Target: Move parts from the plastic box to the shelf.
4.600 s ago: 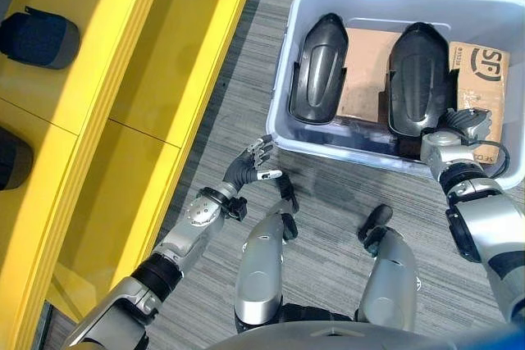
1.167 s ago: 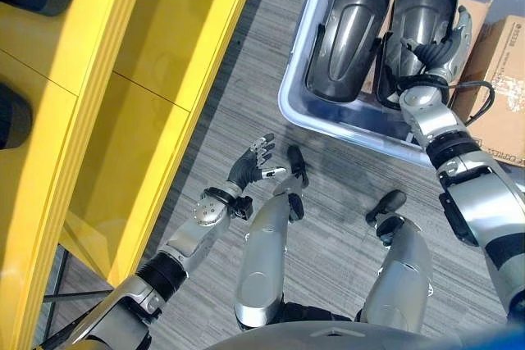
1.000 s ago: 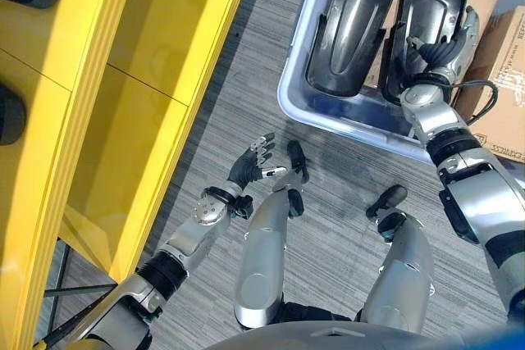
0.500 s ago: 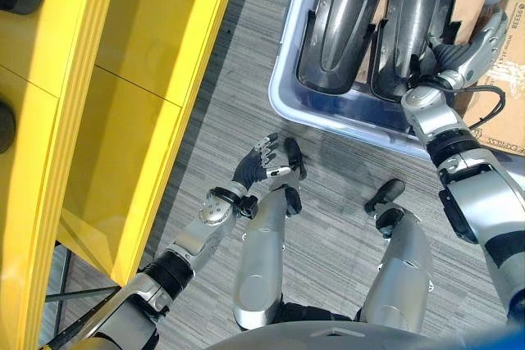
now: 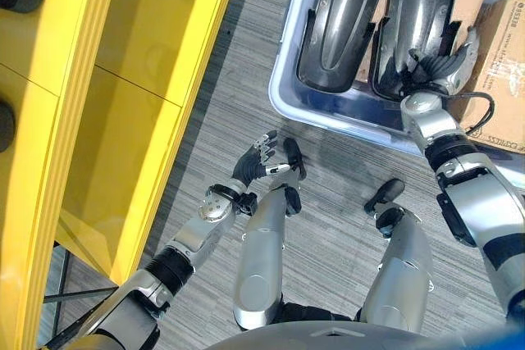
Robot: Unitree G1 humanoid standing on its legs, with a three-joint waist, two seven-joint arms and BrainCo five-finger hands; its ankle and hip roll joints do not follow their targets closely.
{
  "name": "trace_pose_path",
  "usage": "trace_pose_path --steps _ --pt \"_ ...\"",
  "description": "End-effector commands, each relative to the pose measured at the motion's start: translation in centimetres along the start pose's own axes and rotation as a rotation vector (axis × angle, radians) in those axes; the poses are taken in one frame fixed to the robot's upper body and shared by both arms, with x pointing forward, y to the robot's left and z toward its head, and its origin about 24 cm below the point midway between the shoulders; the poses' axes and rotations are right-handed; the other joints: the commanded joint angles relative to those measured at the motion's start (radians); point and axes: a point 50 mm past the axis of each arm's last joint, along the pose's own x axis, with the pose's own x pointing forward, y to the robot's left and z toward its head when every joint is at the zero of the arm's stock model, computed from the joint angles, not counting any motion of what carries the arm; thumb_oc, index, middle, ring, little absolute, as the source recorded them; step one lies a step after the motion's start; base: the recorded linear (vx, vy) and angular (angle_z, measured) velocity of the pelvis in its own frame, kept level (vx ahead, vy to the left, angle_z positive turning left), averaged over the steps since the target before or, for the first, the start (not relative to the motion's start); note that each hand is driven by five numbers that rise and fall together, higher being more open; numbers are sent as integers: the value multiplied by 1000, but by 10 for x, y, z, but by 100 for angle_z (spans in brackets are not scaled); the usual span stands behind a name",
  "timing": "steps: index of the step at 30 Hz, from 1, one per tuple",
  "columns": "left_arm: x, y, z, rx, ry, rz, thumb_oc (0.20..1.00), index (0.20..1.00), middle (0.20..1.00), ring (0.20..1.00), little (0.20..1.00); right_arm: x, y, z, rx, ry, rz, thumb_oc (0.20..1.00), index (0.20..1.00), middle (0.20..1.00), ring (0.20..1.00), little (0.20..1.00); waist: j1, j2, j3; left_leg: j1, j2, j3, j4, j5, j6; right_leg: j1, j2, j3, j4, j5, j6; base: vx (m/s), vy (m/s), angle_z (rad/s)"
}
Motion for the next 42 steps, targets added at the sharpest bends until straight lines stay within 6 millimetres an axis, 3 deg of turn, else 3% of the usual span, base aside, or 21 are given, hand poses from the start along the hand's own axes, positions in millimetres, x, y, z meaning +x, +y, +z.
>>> trace_pose_path --steps 1,18,26,37,39,40,42 --pt "5 -13 9 -18 -56 -54 1000 1000 1000 1000 1000 12 -13 12 -35 -88 -32 1000 1000 1000 1000 1000 18 47 -3 5 64 3 68 -127 -127 -63 -19 22 37 25 61 0 0 0" --pt "6 -10 9 -6 -56 -59 1000 1000 1000 1000 1000 14 -20 -2 -62 8 -111 1000 1000 1000 1000 1000 18 45 -3 -15 73 1 74 -125 -129 -80 -28 21 44 32 67 0 0 0" --pt "9 -12 9 2 -51 -55 1000 1000 1000 1000 1000 10 -17 -15 10 121 -98 1000 1000 1000 1000 1000 15 43 -3 -37 80 5 82 -124 -133 -98 -30 23 45 35 67 0 0 0" --pt "14 -15 13 13 -51 -53 1000 1000 1000 1000 1000 6 -5 -23 61 206 47 1000 1000 1000 1000 1000 12 47 -3 -84 91 6 108 -127 -139 -144 -38 34 64 33 65 0 0 0" --pt "14 -14 13 12 -48 -49 1000 1000 1000 1000 1000 6 -5 -29 28 224 110 1000 1000 1000 1000 1000 13 46 -3 -95 94 3 119 -130 -139 -156 -42 35 74 31 64 0 0 0" --pt "15 -13 15 14 -45 -51 1000 1000 1000 1000 1000 9 -8 -31 -87 207 126 1000 1000 1000 1000 1000 16 43 -3 -110 99 -1 127 -130 -141 -168 -46 34 79 33 64 0 0 0" --pt "15 -12 15 14 -44 -54 1000 1000 1000 1000 1000 12 -13 -30 -159 184 106 1000 1000 1000 1000 1000 18 43 -3 -118 101 -5 132 -130 -142 -176 -49 33 83 34 64 -1 -16 -1"
